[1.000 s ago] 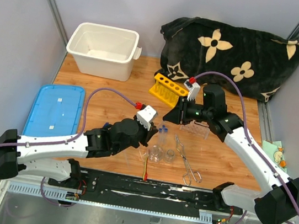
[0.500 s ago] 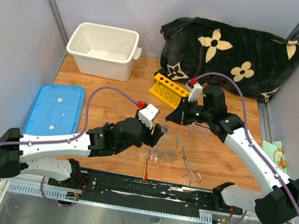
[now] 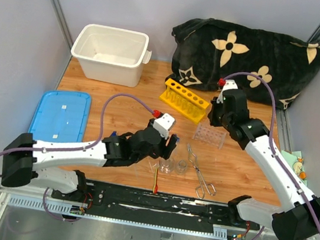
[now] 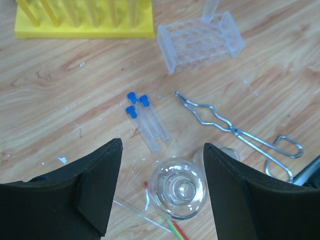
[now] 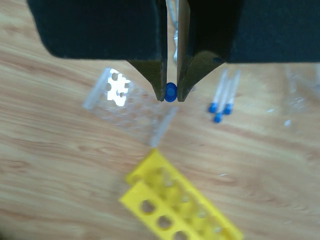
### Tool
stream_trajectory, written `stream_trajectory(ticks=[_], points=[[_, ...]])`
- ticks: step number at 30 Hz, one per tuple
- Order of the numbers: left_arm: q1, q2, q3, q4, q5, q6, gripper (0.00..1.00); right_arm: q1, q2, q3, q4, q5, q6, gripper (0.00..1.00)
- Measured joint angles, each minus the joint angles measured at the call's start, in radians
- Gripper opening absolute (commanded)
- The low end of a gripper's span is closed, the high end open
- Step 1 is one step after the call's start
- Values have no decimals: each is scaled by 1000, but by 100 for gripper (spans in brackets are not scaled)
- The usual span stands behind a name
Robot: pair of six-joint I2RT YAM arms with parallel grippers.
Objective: Organize the chemistry lab equipment
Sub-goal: Insert the test tube into the slot of the test tube rack.
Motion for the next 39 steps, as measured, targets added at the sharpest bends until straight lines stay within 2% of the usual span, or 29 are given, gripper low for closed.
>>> stream_trajectory(ticks=[6, 12, 22, 39], points=[[1, 174, 56, -60, -28, -40, 75, -12, -31, -76, 82, 251, -66, 1], [62, 283, 74, -102, -6, -95, 74, -24, -64, -224, 217, 357, -108, 1], [104, 328, 73, -107, 10, -109, 72, -47, -13, -262, 351, 354, -119, 1], [105, 337, 74, -116, 17, -108, 70, -81, 59, -310, 416, 275, -84, 1]])
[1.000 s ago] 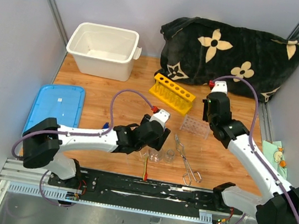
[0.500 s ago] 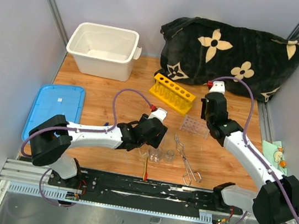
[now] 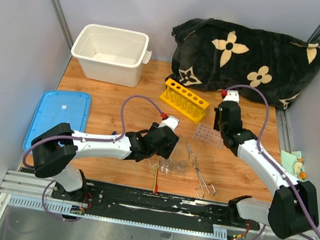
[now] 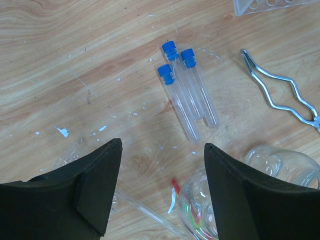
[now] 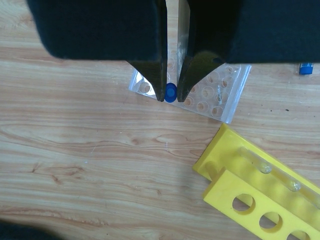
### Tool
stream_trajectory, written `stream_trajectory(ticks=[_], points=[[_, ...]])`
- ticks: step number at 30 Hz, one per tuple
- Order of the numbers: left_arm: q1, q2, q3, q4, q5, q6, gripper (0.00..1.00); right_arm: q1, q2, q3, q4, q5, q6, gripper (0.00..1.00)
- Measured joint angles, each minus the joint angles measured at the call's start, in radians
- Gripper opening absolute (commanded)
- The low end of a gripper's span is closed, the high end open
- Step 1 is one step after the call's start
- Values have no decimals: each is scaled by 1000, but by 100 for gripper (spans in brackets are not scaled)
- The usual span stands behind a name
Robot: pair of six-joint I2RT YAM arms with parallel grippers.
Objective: Organize the chemistry lab equipment
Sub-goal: Insert the test tube into the slot of the test tube rack.
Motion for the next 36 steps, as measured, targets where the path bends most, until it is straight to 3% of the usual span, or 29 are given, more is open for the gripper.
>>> stream_trajectory(ticks=[36], points=[[0, 0, 0, -2, 0, 0, 68, -29, 73, -35, 66, -37, 12, 1]])
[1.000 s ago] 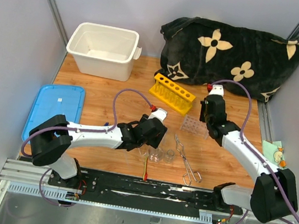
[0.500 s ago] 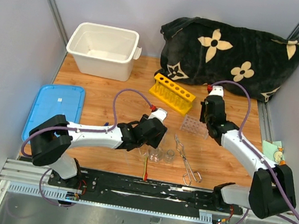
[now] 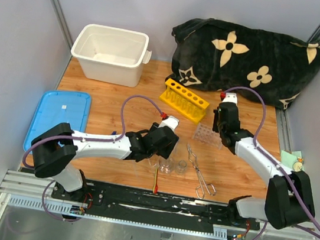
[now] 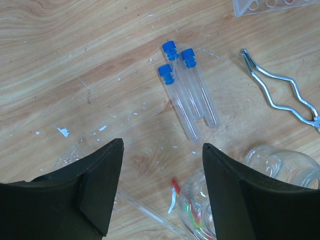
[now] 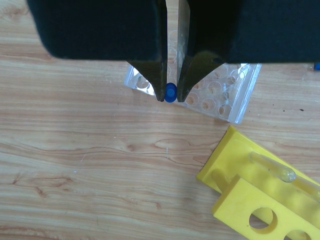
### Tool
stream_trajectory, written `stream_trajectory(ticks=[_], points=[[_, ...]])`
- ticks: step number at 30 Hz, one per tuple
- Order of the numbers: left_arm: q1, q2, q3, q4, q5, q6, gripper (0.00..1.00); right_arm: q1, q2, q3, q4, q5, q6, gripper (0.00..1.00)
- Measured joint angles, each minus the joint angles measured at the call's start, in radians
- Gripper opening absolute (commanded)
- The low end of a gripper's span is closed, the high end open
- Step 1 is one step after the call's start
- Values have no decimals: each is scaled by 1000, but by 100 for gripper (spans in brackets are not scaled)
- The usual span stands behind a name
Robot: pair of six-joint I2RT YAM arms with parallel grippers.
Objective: Organize the chemistry lab equipment
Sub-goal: Insert the test tube into the slot of the test tube rack.
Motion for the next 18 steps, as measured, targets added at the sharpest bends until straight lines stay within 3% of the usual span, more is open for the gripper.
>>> stream_trajectory(ticks=[5, 12, 18], points=[[0, 0, 0, 0, 0, 0, 68, 0, 11, 0, 0, -6, 4, 7], [0, 0, 0, 0, 0, 0, 68, 0, 15, 0, -2, -19, 10, 31], [0, 0, 0, 0, 0, 0, 68, 0, 8, 0, -9, -28, 10, 32]])
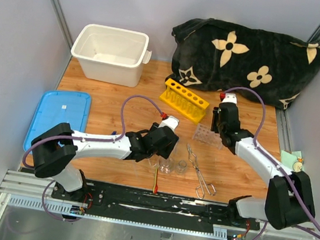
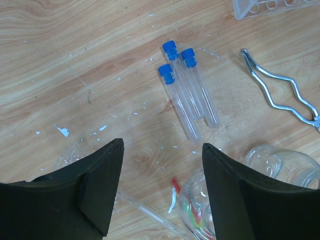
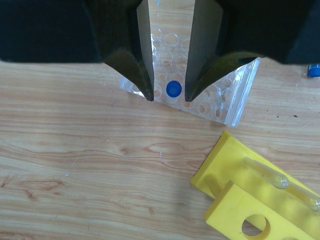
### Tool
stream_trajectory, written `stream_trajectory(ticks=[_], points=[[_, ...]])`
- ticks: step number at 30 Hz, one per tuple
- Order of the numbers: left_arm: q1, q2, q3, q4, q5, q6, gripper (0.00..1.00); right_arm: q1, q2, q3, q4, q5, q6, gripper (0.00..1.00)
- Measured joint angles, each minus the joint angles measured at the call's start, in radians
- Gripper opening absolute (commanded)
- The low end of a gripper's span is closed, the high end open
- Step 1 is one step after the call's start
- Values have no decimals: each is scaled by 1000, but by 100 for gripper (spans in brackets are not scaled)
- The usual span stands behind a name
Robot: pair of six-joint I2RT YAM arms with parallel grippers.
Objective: Organize the chemistry lab equipment
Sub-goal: Insert the test tube into the slot of the test tube rack, then pick up the test tube at the center of the board.
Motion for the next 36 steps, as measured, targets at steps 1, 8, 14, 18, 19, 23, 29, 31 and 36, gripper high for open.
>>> stream_trajectory(ticks=[1, 8, 14, 18, 19, 23, 29, 31, 36], points=[[0, 0, 0, 0, 0, 0, 68, 0, -5, 0, -5, -2, 0, 32], [0, -13, 0, -9, 2, -7, 66, 0, -120, 19, -76, -13, 0, 32], [0, -17, -12, -11, 20, -40, 65, 0, -300, 26, -132, -35, 2, 32], [0, 12, -6, -11, 24, -63, 65, 0, -380, 26, -173, -38, 4, 31], [0, 26, 0, -12, 25, -66, 64, 0, -397, 26, -185, -38, 5, 31], [1, 108, 48, -20, 27, -72, 63, 0, -439, 22, -211, -39, 8, 31], [13, 214, 156, -58, 28, -76, 62, 0, -451, 12, -235, -38, 7, 31], [21, 229, 177, -66, 28, -79, 62, 0, -452, 11, -240, -38, 7, 31], [42, 235, 199, -94, 27, -89, 62, 0, -453, 11, -241, -38, 7, 31]])
